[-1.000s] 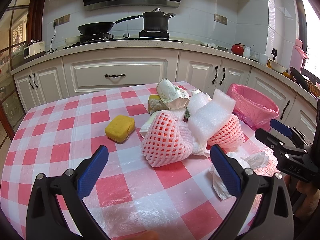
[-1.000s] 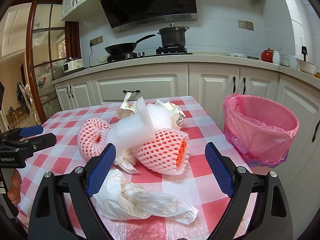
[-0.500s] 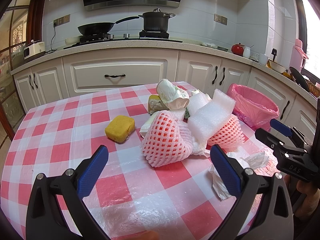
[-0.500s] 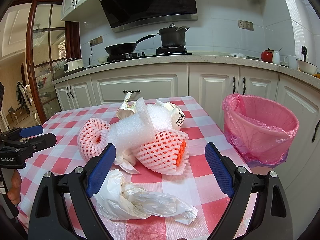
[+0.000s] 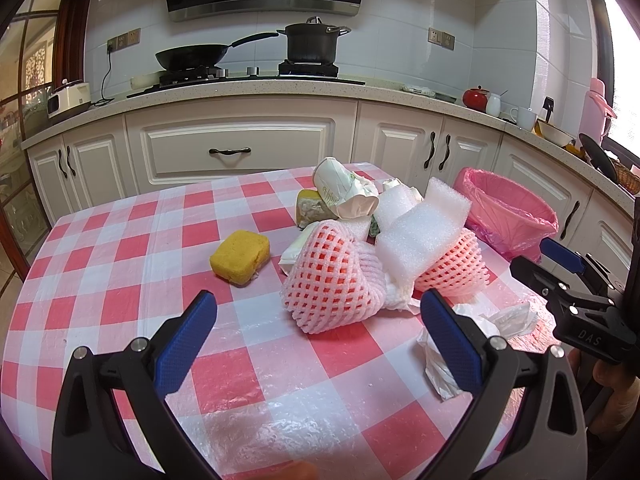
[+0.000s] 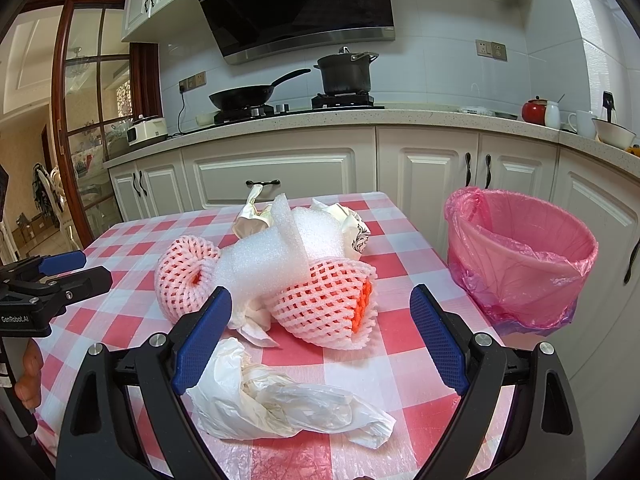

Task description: Collect trash

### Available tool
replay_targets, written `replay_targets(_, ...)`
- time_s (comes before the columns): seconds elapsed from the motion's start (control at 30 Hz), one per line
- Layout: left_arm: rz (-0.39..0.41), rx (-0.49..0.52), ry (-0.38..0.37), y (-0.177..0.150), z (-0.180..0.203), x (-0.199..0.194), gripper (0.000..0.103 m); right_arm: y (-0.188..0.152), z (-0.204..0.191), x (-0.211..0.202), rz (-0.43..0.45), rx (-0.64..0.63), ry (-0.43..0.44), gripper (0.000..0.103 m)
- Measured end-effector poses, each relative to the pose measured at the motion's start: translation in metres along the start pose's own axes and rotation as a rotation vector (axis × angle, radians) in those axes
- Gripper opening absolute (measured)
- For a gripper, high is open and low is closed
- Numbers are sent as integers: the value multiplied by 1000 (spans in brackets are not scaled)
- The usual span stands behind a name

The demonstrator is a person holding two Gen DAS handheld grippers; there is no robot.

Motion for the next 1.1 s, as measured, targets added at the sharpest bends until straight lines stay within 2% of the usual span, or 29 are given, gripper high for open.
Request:
replay_targets(0.6,-1,-2,4,-1,-1,-2,98,-7,4,-6,-4,-15,7,85)
replay_targets(1.1,12,-34,22,-2,-16,-14,98,-37,-40,-17,-40,-122,41,85)
Point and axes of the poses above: each gripper's, at about its wrist camera, not at the fingertips, and x roughly the way its jaws point, z to its right, y to its top, the point moved 7 cm from there along x, roughly the way its jaws point, and after that the axes turned 15 degrees about -y, right-handed, at the moved point
